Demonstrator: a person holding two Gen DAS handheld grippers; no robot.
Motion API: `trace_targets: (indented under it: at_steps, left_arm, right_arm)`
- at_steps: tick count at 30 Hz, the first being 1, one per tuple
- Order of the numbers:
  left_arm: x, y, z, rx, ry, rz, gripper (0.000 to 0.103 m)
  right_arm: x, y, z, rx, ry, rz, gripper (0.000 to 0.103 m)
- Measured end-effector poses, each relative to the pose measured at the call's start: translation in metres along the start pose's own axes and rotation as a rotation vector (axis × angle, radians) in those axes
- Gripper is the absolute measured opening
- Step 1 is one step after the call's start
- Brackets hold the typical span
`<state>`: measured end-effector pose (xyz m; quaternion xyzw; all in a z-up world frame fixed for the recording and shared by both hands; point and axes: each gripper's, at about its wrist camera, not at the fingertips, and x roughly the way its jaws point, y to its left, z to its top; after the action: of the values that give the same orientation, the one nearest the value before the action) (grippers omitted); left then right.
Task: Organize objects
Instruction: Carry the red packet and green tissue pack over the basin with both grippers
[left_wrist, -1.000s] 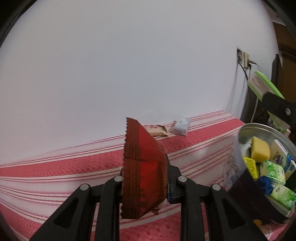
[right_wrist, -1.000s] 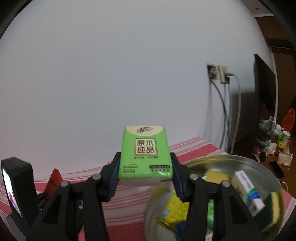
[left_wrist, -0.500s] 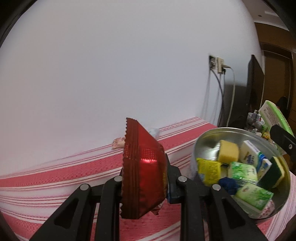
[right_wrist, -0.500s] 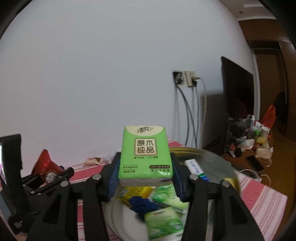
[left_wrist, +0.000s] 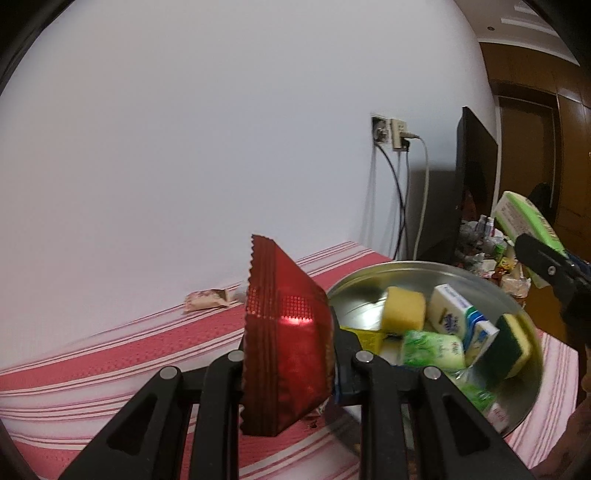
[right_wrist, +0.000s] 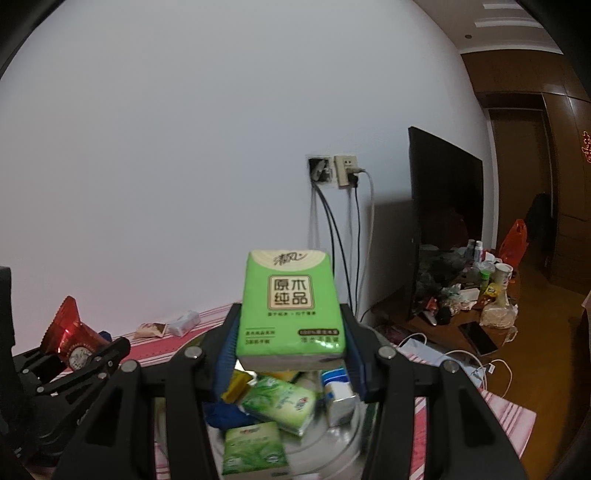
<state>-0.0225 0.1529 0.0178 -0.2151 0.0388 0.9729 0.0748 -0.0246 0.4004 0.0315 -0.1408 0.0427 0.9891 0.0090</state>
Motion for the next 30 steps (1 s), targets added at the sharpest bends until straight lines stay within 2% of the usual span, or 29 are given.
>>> trace_targets:
  at_steps: [9,15,30]
  left_arm:
    - [0.012,-0.035,0.012,0.013,-0.001,-0.055,0.025]
    - [0.024,-0.051,0.015,0.019,0.012,-0.065,0.025]
    - [0.048,-0.076,0.016,0.008,0.069,-0.112,0.025]
  right_arm:
    - [0.013,-0.019,0.007,-0.009,0.005,-0.021,0.050]
    - [0.028,-0.029,0.010,-0.020,0.022,-0.033,0.050]
    - [0.070,-0.040,0.011,-0.004,0.135,0.019,0.050]
